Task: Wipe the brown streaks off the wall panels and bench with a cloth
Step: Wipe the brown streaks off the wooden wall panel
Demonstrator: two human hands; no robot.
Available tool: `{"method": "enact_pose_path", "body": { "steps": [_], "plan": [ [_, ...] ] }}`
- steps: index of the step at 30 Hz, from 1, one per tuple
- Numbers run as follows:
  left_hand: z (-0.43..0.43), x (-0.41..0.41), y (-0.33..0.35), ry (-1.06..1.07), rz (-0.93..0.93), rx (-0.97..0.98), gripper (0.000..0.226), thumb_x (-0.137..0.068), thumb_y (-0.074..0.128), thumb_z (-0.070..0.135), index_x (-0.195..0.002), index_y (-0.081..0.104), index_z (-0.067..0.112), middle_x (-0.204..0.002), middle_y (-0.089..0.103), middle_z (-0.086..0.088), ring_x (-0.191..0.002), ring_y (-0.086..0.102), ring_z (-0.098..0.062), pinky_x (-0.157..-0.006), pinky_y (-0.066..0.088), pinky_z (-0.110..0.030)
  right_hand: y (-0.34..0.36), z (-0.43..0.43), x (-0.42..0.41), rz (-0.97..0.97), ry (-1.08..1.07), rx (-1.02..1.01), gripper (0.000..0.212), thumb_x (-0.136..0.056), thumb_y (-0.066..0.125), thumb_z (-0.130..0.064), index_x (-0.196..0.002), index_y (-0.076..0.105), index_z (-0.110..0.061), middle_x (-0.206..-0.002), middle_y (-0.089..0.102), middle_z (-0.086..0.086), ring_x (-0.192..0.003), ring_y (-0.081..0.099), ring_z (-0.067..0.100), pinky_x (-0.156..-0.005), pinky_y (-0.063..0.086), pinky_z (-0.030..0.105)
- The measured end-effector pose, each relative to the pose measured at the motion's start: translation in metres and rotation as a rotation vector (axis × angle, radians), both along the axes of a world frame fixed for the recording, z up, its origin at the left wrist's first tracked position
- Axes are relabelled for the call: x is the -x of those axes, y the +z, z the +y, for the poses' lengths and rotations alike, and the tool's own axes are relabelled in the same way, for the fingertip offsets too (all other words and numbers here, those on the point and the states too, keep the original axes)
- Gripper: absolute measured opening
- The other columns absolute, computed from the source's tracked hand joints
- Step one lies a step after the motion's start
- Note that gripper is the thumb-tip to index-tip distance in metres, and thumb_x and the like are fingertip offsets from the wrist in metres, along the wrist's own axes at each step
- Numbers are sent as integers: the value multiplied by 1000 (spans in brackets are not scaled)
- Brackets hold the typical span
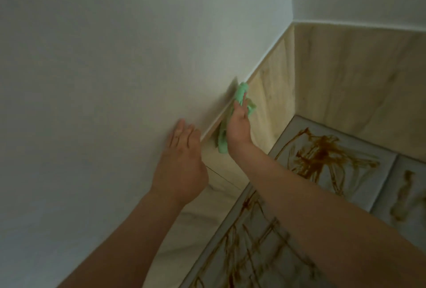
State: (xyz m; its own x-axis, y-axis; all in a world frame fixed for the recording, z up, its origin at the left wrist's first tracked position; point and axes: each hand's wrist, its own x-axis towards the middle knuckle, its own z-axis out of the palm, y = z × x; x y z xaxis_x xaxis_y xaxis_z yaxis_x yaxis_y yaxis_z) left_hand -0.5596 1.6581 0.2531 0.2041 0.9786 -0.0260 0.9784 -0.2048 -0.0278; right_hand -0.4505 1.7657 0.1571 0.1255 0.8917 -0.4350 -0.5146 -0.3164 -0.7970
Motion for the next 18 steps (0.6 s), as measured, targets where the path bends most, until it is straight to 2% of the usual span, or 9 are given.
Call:
{"method": "enact_pose_path", "body": {
  "steps": [2,4,5,8,13,16,18],
  "plan": [
    [-23,2,17,164,-164,80,57,-92,48,6,-149,44,3,-162,33,-19,-157,18,-29,-125,21,-36,23,-23,-15,118,54,86,60,-94,46,-60,-144,55,-29,-144,59,3,-136,52,26,-113,44,49],
    [-41,1,30,256,-296,104,50,-94,52,7,-144,49,9,-155,43,-15,-148,36,-26,-113,32,-29,42,-47,-32,241,101,155,36,-102,51,-46,-121,65,-19,-119,70,7,-113,66,27,-90,56,40],
    [-50,0,36,286,-347,107,47,-94,52,8,-141,52,11,-147,51,-12,-138,46,-24,-105,35,-25,52,-61,-40,309,128,179,34,-103,51,-41,-120,66,-15,-116,72,10,-109,68,29,-86,57,40],
    [-61,-7,42,361,-487,82,35,-94,55,13,-129,59,12,-126,62,-4,-117,59,-21,-86,36,-19,64,-94,-55,425,249,181,49,-104,47,-41,-134,66,-7,-125,72,18,-117,68,36,-102,54,49],
    [-71,-25,56,514,-755,55,50,-95,65,30,-139,53,11,-137,59,-5,-122,58,-22,-94,40,-26,101,-135,-84,445,387,116,62,-99,44,-50,-131,69,-3,-131,67,24,-124,62,40,-107,48,51],
    [-73,-35,63,520,-807,-92,37,-89,70,29,-120,58,12,-124,58,-7,-102,57,-18,-84,37,-24,119,-138,-93,385,410,69,61,-92,52,-45,-129,68,1,-133,64,23,-126,61,40,-113,42,56],
    [-77,-46,65,492,-861,-94,25,-91,69,36,-105,61,17,-110,64,-2,-91,60,-18,-78,42,-27,126,-138,-102,347,404,28,55,-94,48,-47,-118,69,-3,-118,66,20,-114,63,36,-113,42,47]
  ]
}}
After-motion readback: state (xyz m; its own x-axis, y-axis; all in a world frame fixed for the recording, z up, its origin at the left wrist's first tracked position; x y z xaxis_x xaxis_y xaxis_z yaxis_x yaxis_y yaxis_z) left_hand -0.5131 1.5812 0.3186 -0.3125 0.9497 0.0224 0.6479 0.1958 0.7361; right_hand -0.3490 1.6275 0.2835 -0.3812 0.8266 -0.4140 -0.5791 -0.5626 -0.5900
